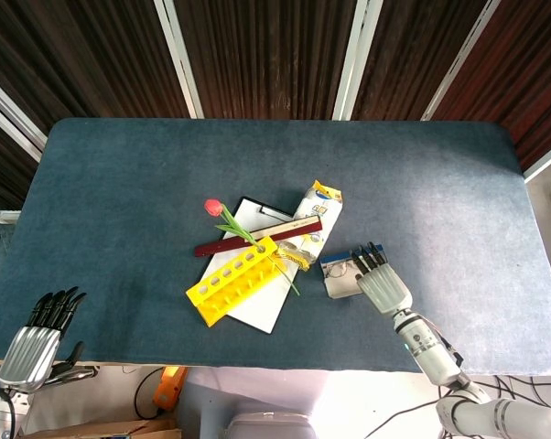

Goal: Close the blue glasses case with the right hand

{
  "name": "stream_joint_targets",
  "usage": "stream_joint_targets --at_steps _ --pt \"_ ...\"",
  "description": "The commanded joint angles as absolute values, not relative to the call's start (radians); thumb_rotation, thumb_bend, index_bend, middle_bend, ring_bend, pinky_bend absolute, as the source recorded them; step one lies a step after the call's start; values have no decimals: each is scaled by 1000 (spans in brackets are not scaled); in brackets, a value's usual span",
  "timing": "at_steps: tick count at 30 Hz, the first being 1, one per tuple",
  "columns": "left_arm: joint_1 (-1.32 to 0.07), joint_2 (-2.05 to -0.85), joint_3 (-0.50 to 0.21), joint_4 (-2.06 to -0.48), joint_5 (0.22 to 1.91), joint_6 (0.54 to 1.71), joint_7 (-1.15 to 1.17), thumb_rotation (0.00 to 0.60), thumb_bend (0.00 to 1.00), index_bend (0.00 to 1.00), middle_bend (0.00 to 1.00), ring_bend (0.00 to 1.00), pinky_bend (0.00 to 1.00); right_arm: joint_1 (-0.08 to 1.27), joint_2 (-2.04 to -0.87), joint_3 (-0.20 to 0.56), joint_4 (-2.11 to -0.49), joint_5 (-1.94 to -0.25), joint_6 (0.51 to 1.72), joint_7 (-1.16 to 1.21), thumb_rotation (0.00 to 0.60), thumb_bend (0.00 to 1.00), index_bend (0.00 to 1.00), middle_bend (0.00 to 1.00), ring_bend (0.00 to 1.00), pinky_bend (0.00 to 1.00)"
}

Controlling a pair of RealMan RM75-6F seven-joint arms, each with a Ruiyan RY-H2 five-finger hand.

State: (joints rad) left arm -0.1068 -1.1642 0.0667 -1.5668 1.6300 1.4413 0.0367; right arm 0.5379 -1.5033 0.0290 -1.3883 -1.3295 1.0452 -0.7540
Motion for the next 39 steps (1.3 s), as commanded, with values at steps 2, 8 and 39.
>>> stream_joint_targets --at_steps 2,8,39 --pt "-109 -1167 67 -1565 1630 1436 39 600 387 0 0 0 58 538 -1468 57 -1422 -1324 1071 -730 600 736 755 175 0 36" --pt "-114 -1171 66 -1567 1625 1424 51 600 386 0 0 0 58 569 -1466 106 -1428 -1259 1043 -741 600 736 755 175 0 36" --pt "-117 -1167 61 -1567 1606 1415 43 600 393 0 0 0 59 745 -1620 238 -1186 -903 935 -824 600 726 536 162 0 34"
